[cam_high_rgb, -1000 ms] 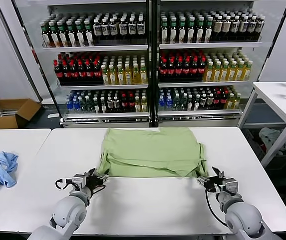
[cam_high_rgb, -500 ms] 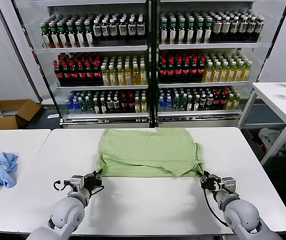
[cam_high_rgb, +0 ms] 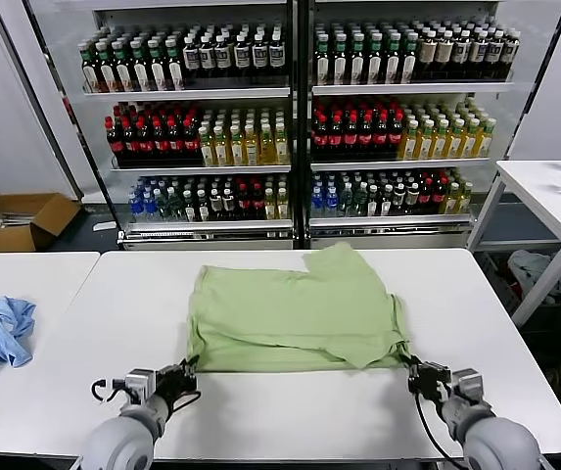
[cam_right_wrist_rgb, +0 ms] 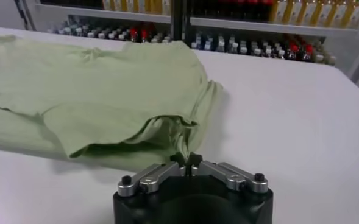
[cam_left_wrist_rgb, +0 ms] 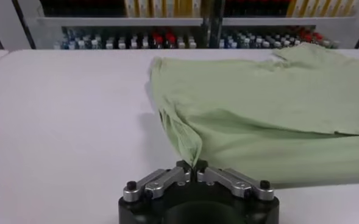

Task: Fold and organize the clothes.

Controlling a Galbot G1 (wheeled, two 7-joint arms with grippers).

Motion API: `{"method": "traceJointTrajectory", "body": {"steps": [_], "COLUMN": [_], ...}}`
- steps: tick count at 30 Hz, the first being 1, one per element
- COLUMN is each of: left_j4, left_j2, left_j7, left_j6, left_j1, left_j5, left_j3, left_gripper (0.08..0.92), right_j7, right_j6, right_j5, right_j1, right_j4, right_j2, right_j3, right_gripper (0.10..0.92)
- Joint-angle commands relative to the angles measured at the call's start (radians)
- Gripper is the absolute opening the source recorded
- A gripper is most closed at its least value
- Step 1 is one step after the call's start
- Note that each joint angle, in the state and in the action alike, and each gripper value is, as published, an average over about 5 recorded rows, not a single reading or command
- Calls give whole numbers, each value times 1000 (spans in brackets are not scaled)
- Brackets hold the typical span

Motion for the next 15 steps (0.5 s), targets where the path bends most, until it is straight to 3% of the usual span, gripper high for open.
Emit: {"method": "traceJointTrajectory", "body": {"steps": [1,8,12,15], "left_j4": [-268,-356,-415,-416], "left_j2": [-4,-4,6,33], "left_j7": [-11,-16,-15,-27], "left_j6": [3,3,2,-8], "left_j1": [313,416,415,349], "left_j5": [39,97,119,44], "left_j3": [-102,-132,-157,-203], "left_gripper": [104,104,118,181], "right_j7": [-18,-26,5,39], "right_j6": [-2,-44,-14,-5], "right_j5": [-72,-174,-114,-19], "right_j1": [-317,-353,-301,-215], "right_j4": [204,274,321,335], "right_j2": [-6,10,6,-11], "right_j3": [160,191,215,223], "right_gripper": [131,173,283,370]}}
